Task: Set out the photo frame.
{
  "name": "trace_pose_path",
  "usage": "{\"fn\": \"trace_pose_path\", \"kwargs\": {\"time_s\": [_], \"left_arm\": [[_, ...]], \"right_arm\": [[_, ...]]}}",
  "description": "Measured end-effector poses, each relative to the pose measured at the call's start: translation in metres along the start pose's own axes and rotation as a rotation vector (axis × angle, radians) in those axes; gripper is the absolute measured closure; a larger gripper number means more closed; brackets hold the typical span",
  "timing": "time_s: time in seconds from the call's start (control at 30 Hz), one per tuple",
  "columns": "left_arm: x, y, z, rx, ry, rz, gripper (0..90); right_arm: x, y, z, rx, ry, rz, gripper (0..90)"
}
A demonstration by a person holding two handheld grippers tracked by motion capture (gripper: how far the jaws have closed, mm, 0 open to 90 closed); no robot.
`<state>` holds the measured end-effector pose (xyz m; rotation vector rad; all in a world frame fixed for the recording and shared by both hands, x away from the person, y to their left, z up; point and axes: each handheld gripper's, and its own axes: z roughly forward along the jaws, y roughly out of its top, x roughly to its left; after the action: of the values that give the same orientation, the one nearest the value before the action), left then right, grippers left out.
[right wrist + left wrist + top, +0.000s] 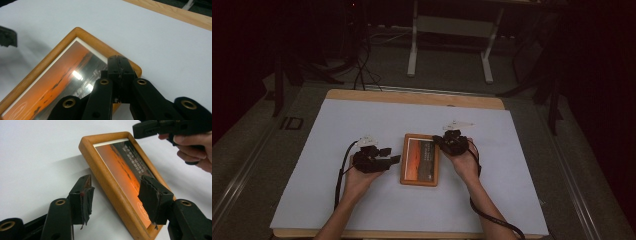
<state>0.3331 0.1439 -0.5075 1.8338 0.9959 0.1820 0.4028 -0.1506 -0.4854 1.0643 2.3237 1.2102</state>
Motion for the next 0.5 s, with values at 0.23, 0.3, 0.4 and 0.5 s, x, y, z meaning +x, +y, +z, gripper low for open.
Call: {"fn": "trace_pose_path", "kwargs": {"time_s": [0.23, 0.3, 0.4, 0.5], "left_arm": [[-0.004, 0.0, 0.004, 0.014, 0.005, 0.002, 40.5], [-0.006, -0.001, 0.005, 0.02, 0.003, 0.003, 39.5], [-0.007, -0.001, 0.007, 0.026, 0.001, 0.004, 38.3], [-0.01, -0.002, 0.009, 0.035, -0.004, 0.002, 36.1]], "right_arm": [[0.0, -0.001, 0.009, 0.023, -0.02, -0.004, 89.8], [-0.001, -0.001, 0.009, 0.02, -0.014, 0.005, 89.8], [0.0, -0.001, 0.01, 0.024, -0.015, 0.0, 89.8], [-0.001, -0.001, 0.011, 0.023, -0.012, 0.004, 89.8]]}}
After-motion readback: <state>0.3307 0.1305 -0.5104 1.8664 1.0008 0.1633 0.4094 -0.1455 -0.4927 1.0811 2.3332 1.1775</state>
